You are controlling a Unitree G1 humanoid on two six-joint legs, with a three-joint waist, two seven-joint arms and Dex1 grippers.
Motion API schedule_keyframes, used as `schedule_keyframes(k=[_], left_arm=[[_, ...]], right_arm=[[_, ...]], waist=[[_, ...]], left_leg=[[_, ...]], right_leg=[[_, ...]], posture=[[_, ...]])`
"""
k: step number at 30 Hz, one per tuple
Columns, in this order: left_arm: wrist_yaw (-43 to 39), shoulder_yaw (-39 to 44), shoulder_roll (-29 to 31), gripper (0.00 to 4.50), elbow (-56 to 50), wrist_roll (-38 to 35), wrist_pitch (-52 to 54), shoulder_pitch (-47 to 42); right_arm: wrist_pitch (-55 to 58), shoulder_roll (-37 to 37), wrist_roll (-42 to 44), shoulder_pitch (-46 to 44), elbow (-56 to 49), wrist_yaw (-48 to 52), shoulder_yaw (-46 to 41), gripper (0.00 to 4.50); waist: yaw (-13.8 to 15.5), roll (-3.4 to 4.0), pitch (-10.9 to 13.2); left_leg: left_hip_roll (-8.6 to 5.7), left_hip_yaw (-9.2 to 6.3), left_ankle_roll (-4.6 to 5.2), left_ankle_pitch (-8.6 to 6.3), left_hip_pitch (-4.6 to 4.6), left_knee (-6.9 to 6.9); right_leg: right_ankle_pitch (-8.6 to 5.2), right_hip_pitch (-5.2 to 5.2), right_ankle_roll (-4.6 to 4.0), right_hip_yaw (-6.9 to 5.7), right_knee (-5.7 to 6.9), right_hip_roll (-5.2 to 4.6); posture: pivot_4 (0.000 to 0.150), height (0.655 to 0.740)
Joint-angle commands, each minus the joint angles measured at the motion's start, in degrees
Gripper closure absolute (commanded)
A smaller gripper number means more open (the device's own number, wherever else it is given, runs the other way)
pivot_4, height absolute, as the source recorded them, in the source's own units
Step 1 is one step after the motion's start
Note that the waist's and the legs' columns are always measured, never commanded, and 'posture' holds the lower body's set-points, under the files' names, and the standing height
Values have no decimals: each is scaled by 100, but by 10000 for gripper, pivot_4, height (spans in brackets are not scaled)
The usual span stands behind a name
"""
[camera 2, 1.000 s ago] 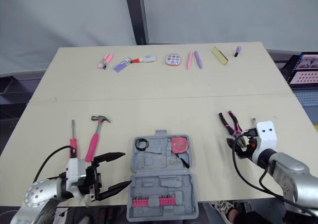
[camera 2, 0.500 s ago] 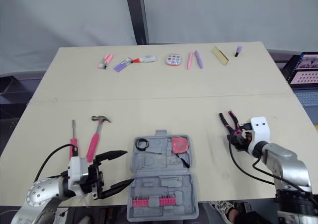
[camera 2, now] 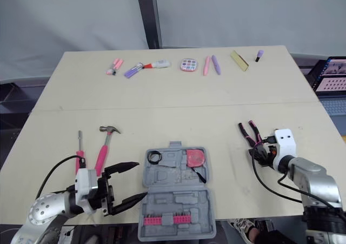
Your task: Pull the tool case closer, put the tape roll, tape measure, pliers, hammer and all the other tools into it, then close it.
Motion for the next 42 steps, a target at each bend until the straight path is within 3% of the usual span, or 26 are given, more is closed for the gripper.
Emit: schedule_keyframes(k=[1, 5, 6, 14, 20, 39, 42], left_arm=[[33, 30, 71, 0, -276, -15, 37, -22], [60, 16, 72, 0, -335, -11, 126, -63], [66, 15, 70, 0, -344, -13, 145, -73], [155, -9, 43, 0, -428, -44, 318, -169], [73, 104, 184, 0, -334, -87, 444, -295], [79, 101, 206, 0, -333, -104, 457, -304], [-19, 754, 452, 0, -62, -326, 540, -229]], right_arm=[[-45, -71, -28, 51, -39, 120, -24, 13507], [-70, -52, -39, 30, -27, 116, 9, 33485], [-74, -47, -40, 27, -24, 119, 14, 35454], [-53, -58, -16, 90, -316, 77, -30, 35407], [399, -293, 136, 142, -1370, 124, -117, 35407], [532, -286, 137, 150, -1472, 100, -140, 35407], [1819, -1750, 975, -1260, -3860, 1671, 1613, 35407]], waist=[[-2, 0, 0], [-5, 0, 0], [-6, 0, 0], [-3, 0, 0], [1, 21, 11], [3, 20, 11], [-98, 89, 69]], left_leg=[[0, 0, 0, 0, 0, 0], [2, 0, 0, 0, 0, 0], [3, 1, 0, 0, 0, 0], [2, 0, 0, 0, 0, 0], [0, 1, 0, 0, -3, 0], [0, -1, 0, 0, -4, -1], [-5, 21, 3, 1, -10, 9]], right_leg=[[0, 0, 0, 0, 0, 0], [0, 0, 0, -1, 0, 2], [0, 0, 0, -1, 0, 2], [0, 0, 0, 0, -1, 1], [0, -2, 0, 0, -2, 0], [1, -2, 1, 0, -4, 0], [5, -20, 9, 18, 5, -4]], posture=[[1500, 7400], [1500, 7400], [1500, 7400], [1500, 7400], [1500, 7400], [1500, 7400], [1500, 7400]])
